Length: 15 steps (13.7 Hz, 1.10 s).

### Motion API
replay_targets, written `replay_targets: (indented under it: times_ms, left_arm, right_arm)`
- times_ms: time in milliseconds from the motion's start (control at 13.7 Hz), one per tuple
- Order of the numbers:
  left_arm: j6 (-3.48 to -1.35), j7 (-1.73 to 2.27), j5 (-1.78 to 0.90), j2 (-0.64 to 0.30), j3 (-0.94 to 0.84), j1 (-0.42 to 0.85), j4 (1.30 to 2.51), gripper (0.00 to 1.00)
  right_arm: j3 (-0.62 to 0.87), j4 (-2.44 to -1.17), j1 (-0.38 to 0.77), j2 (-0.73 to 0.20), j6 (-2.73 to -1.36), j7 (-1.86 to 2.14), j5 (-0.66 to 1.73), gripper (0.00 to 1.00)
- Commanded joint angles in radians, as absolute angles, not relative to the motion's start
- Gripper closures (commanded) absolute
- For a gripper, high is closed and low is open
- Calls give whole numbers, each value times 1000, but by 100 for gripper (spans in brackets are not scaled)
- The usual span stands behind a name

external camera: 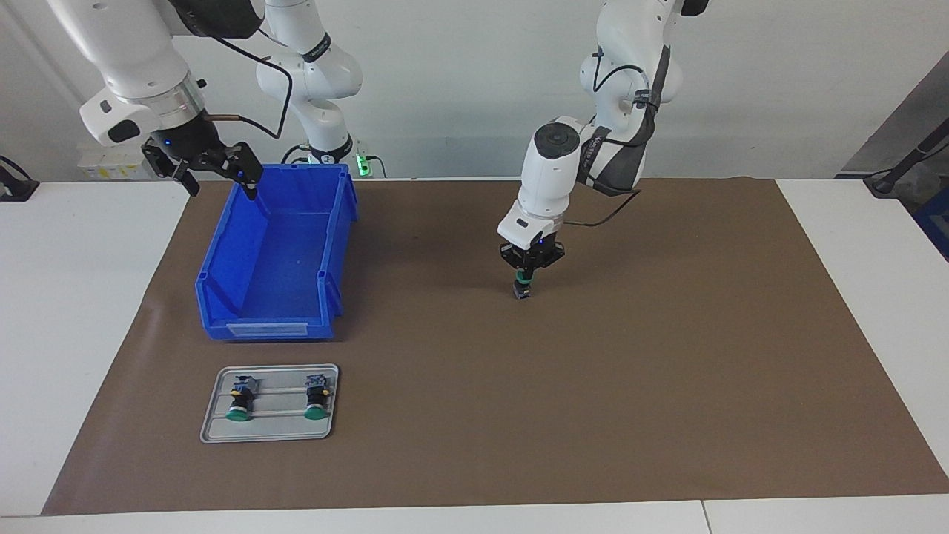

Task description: Place and press button with both arms

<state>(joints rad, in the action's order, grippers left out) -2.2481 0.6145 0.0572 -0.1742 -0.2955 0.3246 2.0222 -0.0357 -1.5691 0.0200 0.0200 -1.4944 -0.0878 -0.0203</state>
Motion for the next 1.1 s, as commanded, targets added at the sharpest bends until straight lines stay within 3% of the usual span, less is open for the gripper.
replay_targets:
  times_ms: [0,512,1024]
  left_arm:
    - [-2283,607,77,-167,-290,327,2057,92]
    - [-2385,612,77,-218,-288,339,2103,92]
    - [-2169,597,78,-212,-279,324,1922,80]
  right_arm:
    - [-32,-1588,14,38,-1491,-60,-17,0]
    - [-32,-1588,14,38,-1491,-60,-17,0]
    - [-32,-1588,14,40,-1491,-60,-17,0]
